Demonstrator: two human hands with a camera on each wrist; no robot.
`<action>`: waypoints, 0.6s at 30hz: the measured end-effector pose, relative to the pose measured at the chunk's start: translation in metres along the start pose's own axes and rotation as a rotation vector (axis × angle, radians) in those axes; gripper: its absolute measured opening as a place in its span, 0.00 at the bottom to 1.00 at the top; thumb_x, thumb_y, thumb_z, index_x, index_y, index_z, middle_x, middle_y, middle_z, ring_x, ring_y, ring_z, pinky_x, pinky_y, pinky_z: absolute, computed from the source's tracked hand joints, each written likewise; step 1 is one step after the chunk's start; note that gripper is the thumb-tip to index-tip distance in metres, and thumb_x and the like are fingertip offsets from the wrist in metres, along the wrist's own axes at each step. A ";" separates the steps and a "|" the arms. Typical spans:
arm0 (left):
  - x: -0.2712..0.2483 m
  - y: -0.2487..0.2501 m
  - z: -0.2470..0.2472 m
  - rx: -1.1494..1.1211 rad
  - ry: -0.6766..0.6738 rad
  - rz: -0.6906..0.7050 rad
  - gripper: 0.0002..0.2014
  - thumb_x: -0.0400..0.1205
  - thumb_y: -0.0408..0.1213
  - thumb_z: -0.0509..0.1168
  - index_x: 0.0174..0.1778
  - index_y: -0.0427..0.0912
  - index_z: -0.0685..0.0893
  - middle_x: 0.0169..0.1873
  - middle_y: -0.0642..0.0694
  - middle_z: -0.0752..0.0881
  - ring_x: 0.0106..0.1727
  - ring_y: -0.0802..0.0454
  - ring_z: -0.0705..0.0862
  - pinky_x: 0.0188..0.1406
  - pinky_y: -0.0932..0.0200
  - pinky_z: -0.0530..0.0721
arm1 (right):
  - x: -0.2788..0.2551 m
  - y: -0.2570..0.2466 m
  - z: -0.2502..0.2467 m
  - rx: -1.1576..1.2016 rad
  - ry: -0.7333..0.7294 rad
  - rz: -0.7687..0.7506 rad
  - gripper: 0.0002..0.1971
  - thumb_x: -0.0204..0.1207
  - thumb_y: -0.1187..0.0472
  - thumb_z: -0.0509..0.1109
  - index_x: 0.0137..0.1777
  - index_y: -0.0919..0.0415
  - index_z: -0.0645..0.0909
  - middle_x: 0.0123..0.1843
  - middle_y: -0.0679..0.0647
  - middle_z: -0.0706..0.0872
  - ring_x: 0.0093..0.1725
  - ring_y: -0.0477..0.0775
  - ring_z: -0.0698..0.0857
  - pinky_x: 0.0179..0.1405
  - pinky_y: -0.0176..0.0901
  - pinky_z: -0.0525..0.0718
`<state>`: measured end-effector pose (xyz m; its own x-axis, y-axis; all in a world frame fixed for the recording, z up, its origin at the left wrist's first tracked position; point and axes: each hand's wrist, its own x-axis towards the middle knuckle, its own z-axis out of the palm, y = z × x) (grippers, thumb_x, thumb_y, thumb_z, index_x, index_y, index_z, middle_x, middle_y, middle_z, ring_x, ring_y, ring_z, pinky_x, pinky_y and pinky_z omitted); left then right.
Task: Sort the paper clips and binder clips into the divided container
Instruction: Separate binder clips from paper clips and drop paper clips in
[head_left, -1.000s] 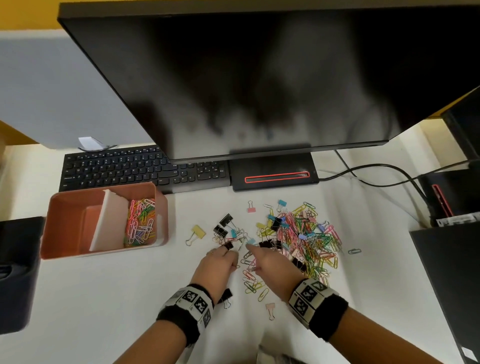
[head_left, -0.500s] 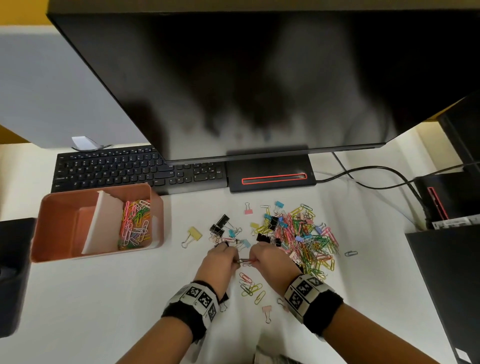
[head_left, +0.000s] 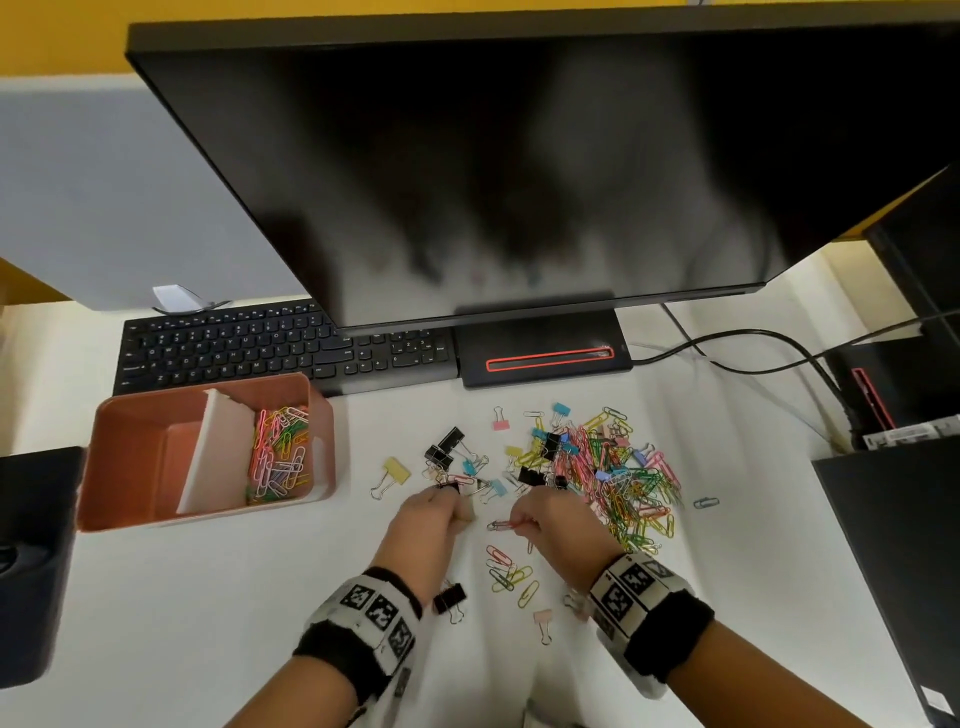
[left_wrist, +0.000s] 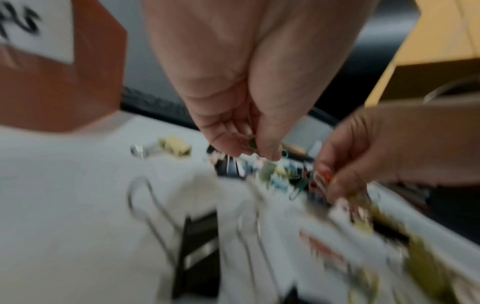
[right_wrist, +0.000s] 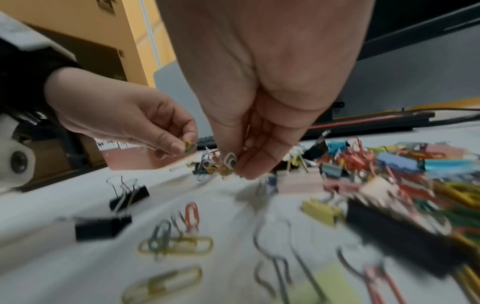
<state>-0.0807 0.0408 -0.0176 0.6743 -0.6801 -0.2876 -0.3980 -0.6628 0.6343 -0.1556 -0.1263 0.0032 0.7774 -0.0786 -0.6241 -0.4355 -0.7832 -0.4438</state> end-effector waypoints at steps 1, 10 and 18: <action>-0.006 0.003 -0.017 -0.044 0.054 -0.001 0.11 0.79 0.31 0.64 0.34 0.50 0.73 0.33 0.57 0.76 0.36 0.66 0.74 0.37 0.75 0.70 | -0.006 -0.006 -0.005 0.027 0.036 -0.028 0.13 0.82 0.62 0.60 0.55 0.68 0.83 0.44 0.58 0.82 0.44 0.54 0.80 0.50 0.43 0.80; -0.034 -0.041 -0.166 -0.036 0.496 -0.257 0.05 0.74 0.30 0.71 0.42 0.39 0.82 0.36 0.47 0.85 0.36 0.52 0.81 0.42 0.63 0.73 | 0.016 -0.147 -0.041 0.201 0.349 -0.429 0.06 0.75 0.63 0.69 0.48 0.58 0.86 0.47 0.56 0.86 0.44 0.53 0.83 0.48 0.40 0.77; -0.047 -0.052 -0.169 -0.019 0.584 -0.235 0.10 0.80 0.29 0.63 0.56 0.37 0.84 0.51 0.41 0.86 0.48 0.49 0.82 0.51 0.59 0.77 | 0.054 -0.192 -0.028 0.396 0.269 -0.420 0.18 0.75 0.66 0.70 0.64 0.57 0.79 0.60 0.57 0.85 0.53 0.53 0.85 0.58 0.40 0.82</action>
<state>0.0134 0.1605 0.0844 0.9729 -0.2306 0.0150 -0.1907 -0.7646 0.6157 -0.0178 0.0027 0.0727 0.9828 -0.0071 -0.1843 -0.1634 -0.4973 -0.8520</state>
